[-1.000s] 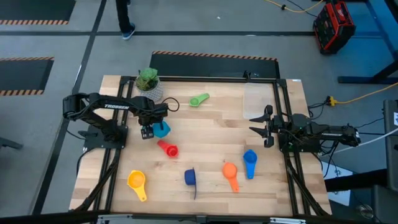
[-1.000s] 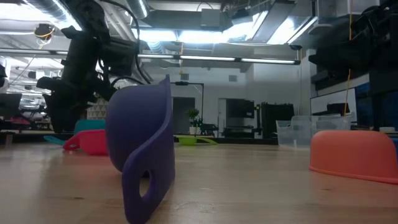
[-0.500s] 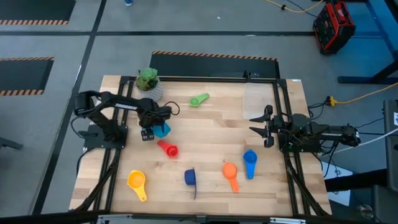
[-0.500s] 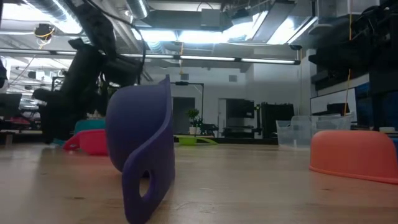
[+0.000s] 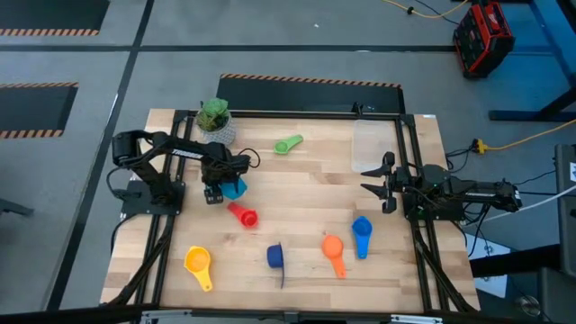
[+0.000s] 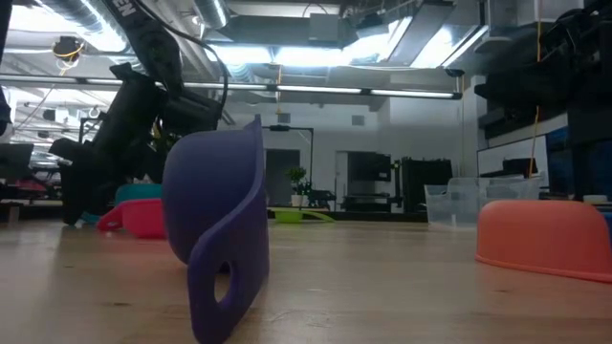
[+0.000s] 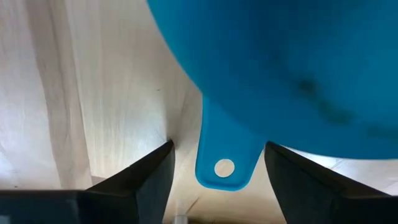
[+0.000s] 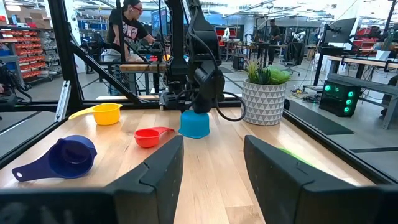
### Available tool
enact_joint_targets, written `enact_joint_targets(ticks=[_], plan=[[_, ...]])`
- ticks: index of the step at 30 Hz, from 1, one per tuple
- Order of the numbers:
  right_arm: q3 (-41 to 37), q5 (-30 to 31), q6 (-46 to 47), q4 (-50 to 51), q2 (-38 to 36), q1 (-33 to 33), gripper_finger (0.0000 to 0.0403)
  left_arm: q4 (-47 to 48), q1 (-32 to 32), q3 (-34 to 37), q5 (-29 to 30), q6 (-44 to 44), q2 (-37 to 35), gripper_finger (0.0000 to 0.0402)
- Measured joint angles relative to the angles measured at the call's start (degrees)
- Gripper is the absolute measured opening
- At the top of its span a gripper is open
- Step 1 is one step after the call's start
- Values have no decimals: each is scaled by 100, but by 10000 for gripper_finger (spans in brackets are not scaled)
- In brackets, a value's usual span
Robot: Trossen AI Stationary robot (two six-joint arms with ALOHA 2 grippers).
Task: Nest measuring cups in basket
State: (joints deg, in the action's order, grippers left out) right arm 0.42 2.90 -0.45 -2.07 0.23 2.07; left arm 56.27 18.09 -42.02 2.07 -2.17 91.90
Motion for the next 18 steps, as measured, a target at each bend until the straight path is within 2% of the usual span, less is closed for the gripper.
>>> enact_joint_targets(ticks=[18], plan=[[0, 0, 0, 0, 4, 0, 174, 4, -4, 0, 0, 0, -2, 145]])
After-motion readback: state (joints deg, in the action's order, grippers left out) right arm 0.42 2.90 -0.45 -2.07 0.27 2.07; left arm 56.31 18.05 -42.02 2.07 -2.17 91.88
